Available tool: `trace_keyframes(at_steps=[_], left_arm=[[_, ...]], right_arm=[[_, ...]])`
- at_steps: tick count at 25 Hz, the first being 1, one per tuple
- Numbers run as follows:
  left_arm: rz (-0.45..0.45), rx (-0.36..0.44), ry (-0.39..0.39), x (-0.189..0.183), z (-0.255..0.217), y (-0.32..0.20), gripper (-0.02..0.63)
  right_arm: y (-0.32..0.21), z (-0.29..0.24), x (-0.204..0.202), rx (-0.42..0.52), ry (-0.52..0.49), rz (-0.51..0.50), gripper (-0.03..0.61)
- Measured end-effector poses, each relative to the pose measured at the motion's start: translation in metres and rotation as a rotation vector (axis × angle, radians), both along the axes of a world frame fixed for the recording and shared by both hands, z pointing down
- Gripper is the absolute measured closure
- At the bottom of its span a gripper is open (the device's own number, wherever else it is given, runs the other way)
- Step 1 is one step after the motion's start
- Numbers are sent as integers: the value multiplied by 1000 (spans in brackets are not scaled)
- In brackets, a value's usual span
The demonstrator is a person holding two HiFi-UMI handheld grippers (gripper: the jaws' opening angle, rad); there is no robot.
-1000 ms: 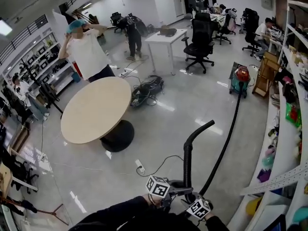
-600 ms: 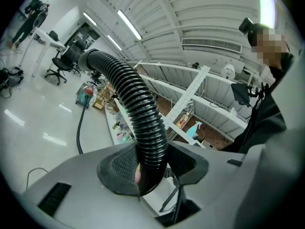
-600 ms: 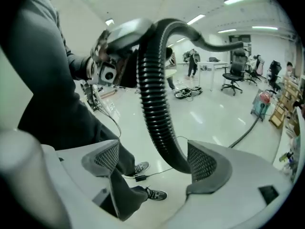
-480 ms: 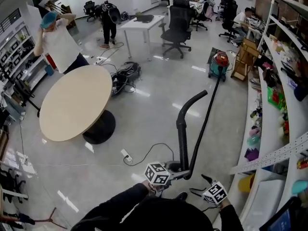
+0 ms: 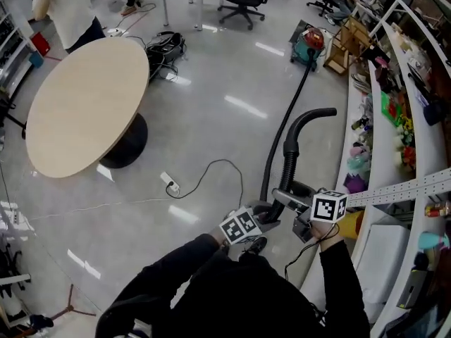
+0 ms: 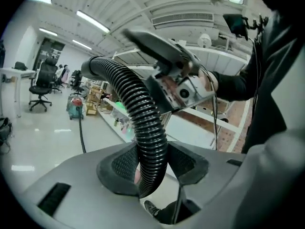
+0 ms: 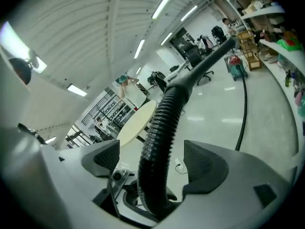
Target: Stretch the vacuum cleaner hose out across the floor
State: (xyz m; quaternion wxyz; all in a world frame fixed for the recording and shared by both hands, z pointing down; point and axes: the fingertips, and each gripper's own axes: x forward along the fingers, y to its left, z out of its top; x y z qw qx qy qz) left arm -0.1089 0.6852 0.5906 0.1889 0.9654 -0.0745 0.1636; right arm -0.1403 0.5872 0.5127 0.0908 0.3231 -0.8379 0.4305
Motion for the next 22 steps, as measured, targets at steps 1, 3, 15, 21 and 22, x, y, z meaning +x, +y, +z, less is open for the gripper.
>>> trace_keyframes(at_steps=[1, 3, 15, 21, 22], left_arm=[[19, 16, -18, -2, 6, 8, 420], [42, 49, -57, -7, 20, 24, 420], [-150, -244, 174, -76, -51, 55, 348], [-361, -496, 450, -47, -133, 37, 213], [-364, -519, 421, -35, -126, 44, 212]], right_arm=[[2, 10, -8, -21, 13, -7, 152], [17, 20, -13, -5, 59, -17, 278], [158, 62, -5, 400, 367, -227, 397], [237, 92, 30, 496, 377, -309, 397], [252, 99, 35, 509, 385, -329, 397]])
